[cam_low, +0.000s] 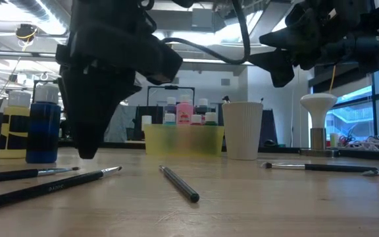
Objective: Pick & Place Paint Supplies
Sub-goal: Put the balck paintbrush into the white cup
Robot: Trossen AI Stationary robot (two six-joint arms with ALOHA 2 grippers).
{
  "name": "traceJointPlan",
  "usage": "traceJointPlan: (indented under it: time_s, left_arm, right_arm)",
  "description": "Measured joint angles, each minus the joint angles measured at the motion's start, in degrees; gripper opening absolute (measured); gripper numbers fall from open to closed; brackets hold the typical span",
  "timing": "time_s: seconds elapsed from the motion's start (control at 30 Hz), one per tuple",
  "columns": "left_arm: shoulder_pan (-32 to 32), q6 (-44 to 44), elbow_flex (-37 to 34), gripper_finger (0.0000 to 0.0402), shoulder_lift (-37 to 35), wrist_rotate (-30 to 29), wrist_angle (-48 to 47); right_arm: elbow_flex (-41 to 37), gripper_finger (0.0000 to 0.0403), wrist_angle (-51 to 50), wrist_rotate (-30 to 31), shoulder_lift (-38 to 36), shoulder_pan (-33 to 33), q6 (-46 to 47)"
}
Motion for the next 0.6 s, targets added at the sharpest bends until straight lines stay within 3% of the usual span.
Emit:
traceJointPlan:
  time_s: [0.6]
  left_arm:
    - [0.9,1.4,-5.4,0.02,-0.4,5.4,7.4]
  right_arm:
    - [0.0,0.0242,0.0,-1.0,0.0,0.0,0.0]
